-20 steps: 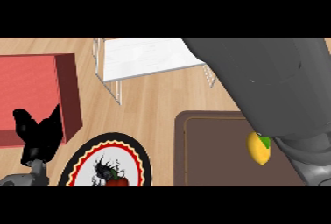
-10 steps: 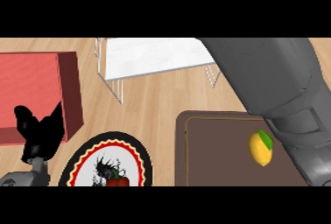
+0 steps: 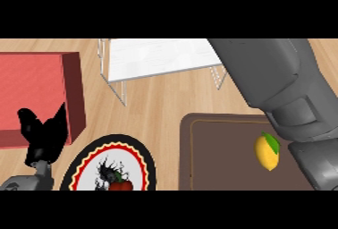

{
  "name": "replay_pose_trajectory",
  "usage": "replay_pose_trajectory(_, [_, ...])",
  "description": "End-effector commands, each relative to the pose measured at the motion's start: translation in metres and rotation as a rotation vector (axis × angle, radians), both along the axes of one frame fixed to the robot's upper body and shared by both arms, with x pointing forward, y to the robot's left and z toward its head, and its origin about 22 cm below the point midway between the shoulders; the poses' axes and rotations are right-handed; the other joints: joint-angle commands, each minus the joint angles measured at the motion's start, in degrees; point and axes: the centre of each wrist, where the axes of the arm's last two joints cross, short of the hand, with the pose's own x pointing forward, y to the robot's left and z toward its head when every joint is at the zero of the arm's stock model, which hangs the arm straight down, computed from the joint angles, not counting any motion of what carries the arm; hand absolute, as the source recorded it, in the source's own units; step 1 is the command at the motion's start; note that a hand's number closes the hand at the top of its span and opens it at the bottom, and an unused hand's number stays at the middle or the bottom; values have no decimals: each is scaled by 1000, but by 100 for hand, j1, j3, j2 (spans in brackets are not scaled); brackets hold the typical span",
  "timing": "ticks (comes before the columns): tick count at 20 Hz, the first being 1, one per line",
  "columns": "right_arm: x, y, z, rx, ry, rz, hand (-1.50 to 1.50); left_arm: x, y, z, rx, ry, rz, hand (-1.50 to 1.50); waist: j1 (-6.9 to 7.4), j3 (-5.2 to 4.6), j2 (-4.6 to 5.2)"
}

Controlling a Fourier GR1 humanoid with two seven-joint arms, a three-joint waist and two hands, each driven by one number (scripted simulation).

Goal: Pick the can from the tray and place it in the tiered shelf

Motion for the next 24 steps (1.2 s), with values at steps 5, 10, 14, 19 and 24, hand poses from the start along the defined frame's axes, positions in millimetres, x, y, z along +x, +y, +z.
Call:
replay_pose_trajectory(5, [9, 8, -13, 1, -14, 33, 150, -8, -12, -22, -54, 105, -11, 0, -17, -93, 33])
replay_pose_trajectory(10, [14, -1, -8, -81, 22, 39, 150, -13, -9, -28, -50, 107, -11, 0, -52, -93, 16])
replay_pose_trajectory(14, [17, -14, -1, 237, 8, -74, -150, -18, -12, -31, -44, 119, 5, 0, -37, -90, 19])
replay_pose_trajectory(19, [20, -21, -8, 429, 6, -42, -150, -6, -5, -30, -31, 134, 7, 0, -130, -87, 35])
replay_pose_trajectory(24, [9, -7, 19, 619, 27, -3, -150, -17, -10, -42, -44, 112, 4, 0, -123, -93, 7])
